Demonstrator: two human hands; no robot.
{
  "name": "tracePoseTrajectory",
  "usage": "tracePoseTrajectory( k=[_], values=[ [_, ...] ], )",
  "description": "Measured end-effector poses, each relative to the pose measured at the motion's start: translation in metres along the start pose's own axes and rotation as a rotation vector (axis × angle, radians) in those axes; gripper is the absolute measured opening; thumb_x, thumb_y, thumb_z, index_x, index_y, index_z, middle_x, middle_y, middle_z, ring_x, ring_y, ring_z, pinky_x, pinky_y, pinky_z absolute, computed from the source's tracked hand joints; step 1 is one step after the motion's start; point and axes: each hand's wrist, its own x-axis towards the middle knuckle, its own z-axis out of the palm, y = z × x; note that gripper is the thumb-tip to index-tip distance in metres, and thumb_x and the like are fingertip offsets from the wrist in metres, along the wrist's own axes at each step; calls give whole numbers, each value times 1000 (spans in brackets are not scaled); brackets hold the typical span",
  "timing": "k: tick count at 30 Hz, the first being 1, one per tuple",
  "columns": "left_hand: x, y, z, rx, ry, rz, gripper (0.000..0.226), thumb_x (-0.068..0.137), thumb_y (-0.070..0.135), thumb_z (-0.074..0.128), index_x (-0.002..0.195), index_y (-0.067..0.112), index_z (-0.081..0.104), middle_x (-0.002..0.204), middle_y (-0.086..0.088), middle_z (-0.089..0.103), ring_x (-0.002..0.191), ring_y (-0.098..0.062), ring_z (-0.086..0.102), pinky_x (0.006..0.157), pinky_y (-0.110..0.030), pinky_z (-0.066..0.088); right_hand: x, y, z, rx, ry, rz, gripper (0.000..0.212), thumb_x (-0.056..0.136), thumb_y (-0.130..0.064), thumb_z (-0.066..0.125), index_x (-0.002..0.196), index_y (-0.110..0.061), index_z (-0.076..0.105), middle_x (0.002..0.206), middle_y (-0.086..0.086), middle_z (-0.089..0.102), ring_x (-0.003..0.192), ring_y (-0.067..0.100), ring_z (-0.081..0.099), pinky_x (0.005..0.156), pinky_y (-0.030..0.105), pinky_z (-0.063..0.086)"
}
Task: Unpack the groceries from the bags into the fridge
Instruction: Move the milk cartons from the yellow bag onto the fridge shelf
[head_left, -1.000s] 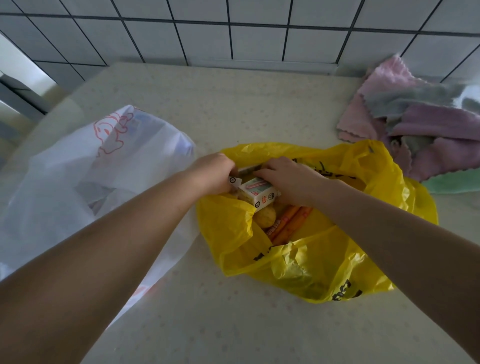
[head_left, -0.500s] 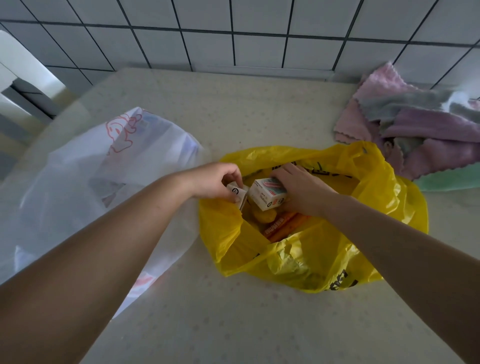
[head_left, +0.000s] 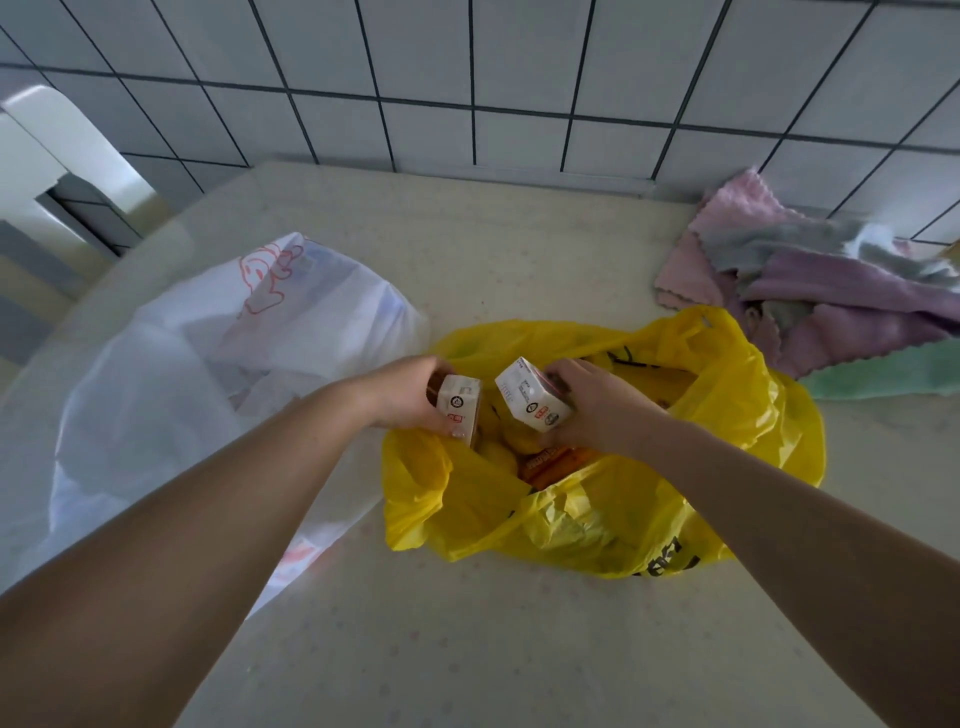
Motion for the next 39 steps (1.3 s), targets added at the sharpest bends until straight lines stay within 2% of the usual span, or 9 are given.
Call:
tracePoseTrajectory(
  k=[5,10,14,20,23,27,32,36,39],
  values=[
    [-23,5,4,-106,178,70,70,64,21,86,122,16,48,109,5,57,102,-13,56,81,-26,49,-16,-15,-7,92,64,35,78,64,-35,84,129,-20,43,122,-4,53,101,11,50,75,22,42],
    [-53,24,-1,-215,362,190,67,65,22,85,119,16,48,107,9,57,100,-7,56,83,-22,46,-30,-32,-13,209,186,57,76,62,-33,85,126,-22,45,122,-6,55,106,11,52,80,25,44],
    [-77,36,-10,-288,484,264,61,67,23,84,116,18,48,102,16,56,94,6,54,77,-11,43,-44,-51,-22,281,259,40,77,62,-32,86,126,-22,44,119,-7,58,108,11,54,86,27,49],
    [-126,33,-7,-458,604,289,55,68,20,83,112,22,50,103,13,61,99,-1,57,86,-23,48,-70,-81,-29,313,325,-23,80,65,-32,84,131,-19,41,120,-4,58,102,13,56,81,28,50],
    [-159,25,5,-520,653,255,56,67,20,84,112,20,52,101,11,63,99,-4,59,84,-22,48,-86,-99,-25,333,300,-73,80,66,-31,83,132,-18,40,118,-5,58,101,15,57,83,32,52],
    [-210,10,36,-630,749,169,56,67,14,83,113,18,52,102,8,64,96,-4,62,84,-22,51,-110,-124,-4,429,227,-151,74,64,-27,86,125,-20,45,98,-18,58,86,5,60,71,26,51],
    [-274,-17,84,-717,943,22,56,67,7,82,113,16,52,102,8,65,98,-2,61,82,-20,48,-138,-158,39,492,143,-248,63,65,-25,85,113,-24,46,91,-20,57,78,-9,54,58,5,40],
    [-325,-46,114,-732,1030,-104,53,64,3,83,100,27,52,96,11,64,92,-2,62,78,-23,50,-157,-191,76,513,24,-319,62,65,-22,85,113,-25,45,90,-21,57,77,-10,55,54,5,41],
    [-361,-64,130,-773,1077,-174,54,66,-1,81,103,22,51,94,10,61,86,4,58,68,-11,48,-165,-222,100,504,-68,-381,61,65,-21,85,111,-26,45,93,-19,58,84,-5,58,61,11,45]
  ],
)
